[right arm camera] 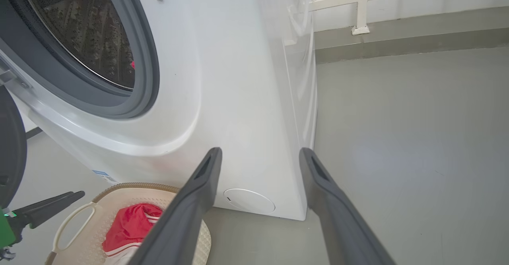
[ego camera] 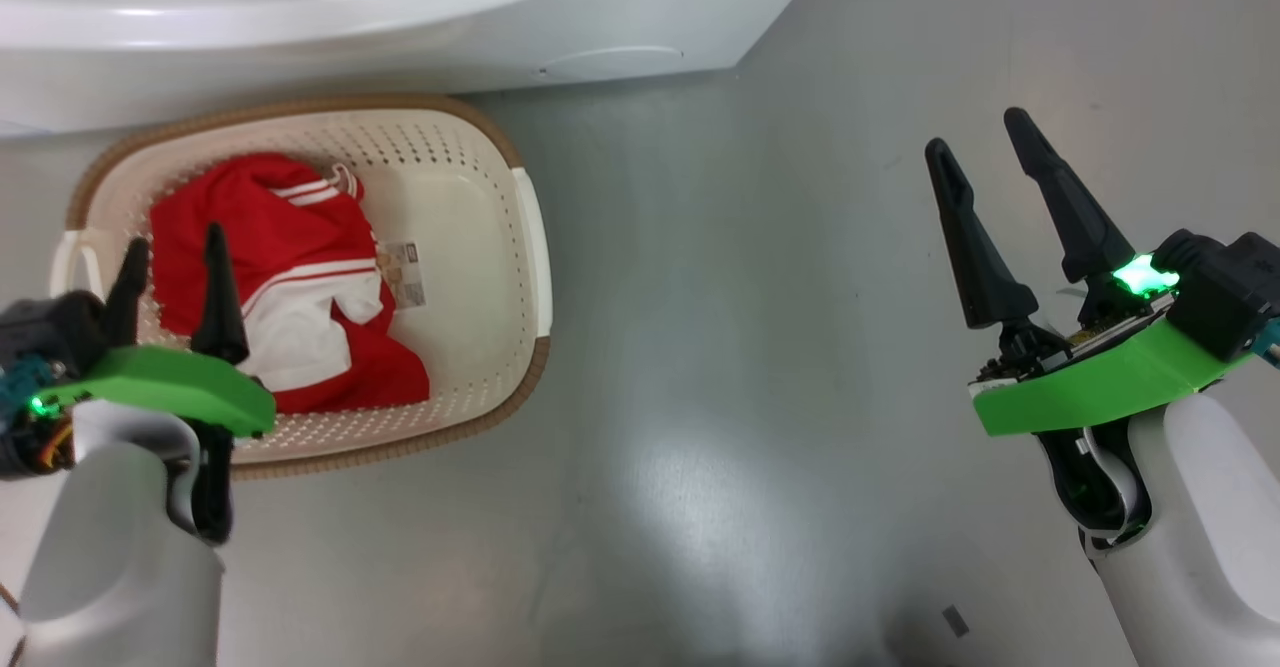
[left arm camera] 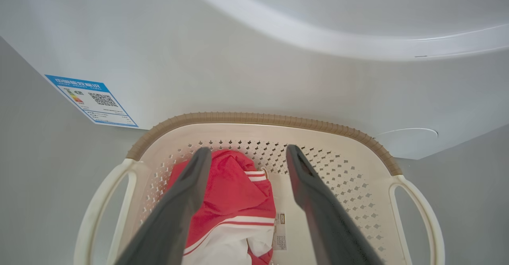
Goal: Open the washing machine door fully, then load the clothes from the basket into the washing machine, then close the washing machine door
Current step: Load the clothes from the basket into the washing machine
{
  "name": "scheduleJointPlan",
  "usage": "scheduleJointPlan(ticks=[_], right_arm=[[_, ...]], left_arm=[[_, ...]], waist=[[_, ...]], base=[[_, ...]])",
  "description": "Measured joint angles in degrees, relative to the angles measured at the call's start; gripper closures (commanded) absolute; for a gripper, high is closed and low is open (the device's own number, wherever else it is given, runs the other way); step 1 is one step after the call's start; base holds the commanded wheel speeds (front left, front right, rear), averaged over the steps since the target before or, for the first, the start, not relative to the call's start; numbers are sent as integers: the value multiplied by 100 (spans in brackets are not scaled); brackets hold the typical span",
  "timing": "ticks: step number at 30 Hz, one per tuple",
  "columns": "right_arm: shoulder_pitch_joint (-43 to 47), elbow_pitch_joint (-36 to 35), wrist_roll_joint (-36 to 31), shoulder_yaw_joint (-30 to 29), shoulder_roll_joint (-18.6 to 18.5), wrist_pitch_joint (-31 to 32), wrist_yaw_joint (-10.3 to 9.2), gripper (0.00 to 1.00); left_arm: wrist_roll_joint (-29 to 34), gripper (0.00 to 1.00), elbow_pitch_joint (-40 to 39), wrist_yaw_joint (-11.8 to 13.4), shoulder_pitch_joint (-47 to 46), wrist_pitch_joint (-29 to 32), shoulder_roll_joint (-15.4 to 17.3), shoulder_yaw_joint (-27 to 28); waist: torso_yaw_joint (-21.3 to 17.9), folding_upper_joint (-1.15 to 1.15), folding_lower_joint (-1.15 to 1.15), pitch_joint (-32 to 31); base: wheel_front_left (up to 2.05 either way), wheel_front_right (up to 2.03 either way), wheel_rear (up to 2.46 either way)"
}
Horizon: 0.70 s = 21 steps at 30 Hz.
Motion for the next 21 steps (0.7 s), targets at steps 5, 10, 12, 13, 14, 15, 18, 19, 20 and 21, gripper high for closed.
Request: scheduleJointPlan(ticks=[5, 10, 12, 13, 14, 15, 18, 19, 20, 21], right_arm=[[-95, -48, -14, 1, 24, 0, 0, 0], [-179, -81, -35, 4, 80, 0, 0, 0], [-257, -108, -36, 14, 110, 0, 0, 0], [-294, -110, -36, 20, 114, 0, 0, 0], [-312, -122, -36, 21, 119, 0, 0, 0], [-317, -126, -36, 24, 122, 0, 0, 0], [-344, -137, -36, 41, 137, 0, 0, 0], [-378, -144, -37, 47, 142, 0, 0, 0], [-424, -151, -37, 54, 146, 0, 0, 0], [-454, -164, -37, 57, 149, 0, 0, 0]], left_arm=[[-29, 0, 419, -42, -397, 0, 103, 7], [-134, 0, 797, -42, -726, 0, 146, 3], [-179, 0, 989, -42, -878, 0, 186, -12], [-182, 0, 1085, -42, -951, 0, 208, -30], [-203, 0, 1172, -42, -1020, 0, 229, -58], [-222, 0, 1259, -42, -1085, 0, 244, -94], [-282, 0, 1558, -43, -1308, 3, 283, -255], [-305, 0, 1649, -42, -1389, 18, 301, -304], [-327, 0, 1735, -43, -1473, 59, 324, -357], [-344, 0, 1814, -42, -1550, 83, 344, -401]], waist=[[-50, 0, 0, 257], [-91, 0, 0, 466], [-114, 0, 0, 569], [-127, 0, 0, 619], [-140, 0, 0, 670], [-153, 0, 0, 718], [-194, 0, 0, 861], [-209, 0, 0, 908], [-225, 0, 0, 955], [-241, 0, 0, 1000]], base=[[0, 0, 0], [0, 0, 0], [0, 0, 0], [0, 0, 0], [0, 0, 0], [0, 0, 0], [0, 0, 0], [0, 0, 0], [0, 0, 0], [0, 0, 0]])
